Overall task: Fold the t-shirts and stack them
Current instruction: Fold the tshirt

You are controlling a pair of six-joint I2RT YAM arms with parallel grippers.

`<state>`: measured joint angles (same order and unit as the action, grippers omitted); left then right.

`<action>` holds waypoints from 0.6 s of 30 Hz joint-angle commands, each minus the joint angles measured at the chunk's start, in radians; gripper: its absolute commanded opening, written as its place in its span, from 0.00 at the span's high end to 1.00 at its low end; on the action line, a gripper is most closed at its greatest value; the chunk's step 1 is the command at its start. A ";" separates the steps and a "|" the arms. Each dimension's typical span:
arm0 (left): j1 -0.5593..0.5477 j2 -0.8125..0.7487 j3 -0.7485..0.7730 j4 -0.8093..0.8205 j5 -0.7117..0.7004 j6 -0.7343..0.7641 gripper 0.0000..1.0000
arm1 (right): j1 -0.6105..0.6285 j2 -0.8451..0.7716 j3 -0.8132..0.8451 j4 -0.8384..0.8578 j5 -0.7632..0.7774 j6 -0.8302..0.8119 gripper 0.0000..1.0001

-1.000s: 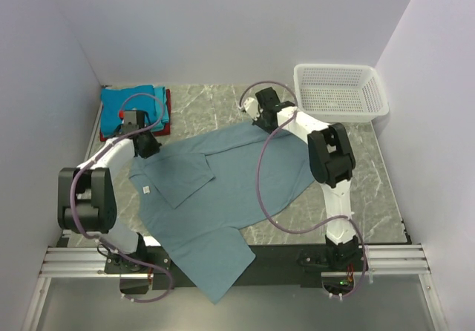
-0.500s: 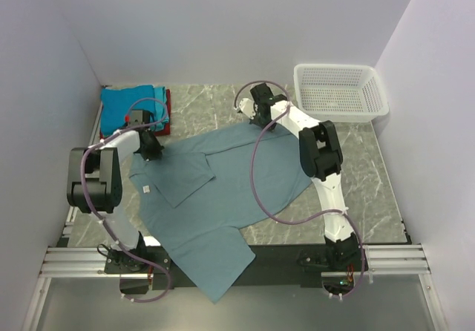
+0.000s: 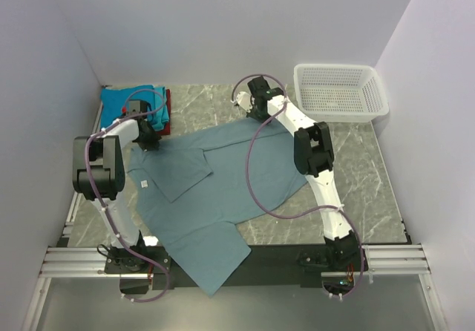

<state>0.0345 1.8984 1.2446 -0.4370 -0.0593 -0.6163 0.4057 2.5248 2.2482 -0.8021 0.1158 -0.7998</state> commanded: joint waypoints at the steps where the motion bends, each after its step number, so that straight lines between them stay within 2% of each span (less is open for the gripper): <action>1: 0.024 0.030 0.050 -0.016 -0.022 0.012 0.95 | -0.011 0.034 0.066 -0.034 -0.005 0.001 1.00; 12: 0.053 0.079 0.141 -0.035 0.030 0.036 0.95 | -0.015 0.085 0.157 0.000 0.010 0.013 1.00; 18: 0.057 0.004 0.200 -0.054 0.093 0.058 0.92 | -0.027 0.022 0.166 0.070 0.013 0.033 1.00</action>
<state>0.0849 1.9659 1.3849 -0.4873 -0.0113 -0.5858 0.3969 2.5923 2.3657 -0.7959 0.1196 -0.7872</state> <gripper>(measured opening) 0.071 0.005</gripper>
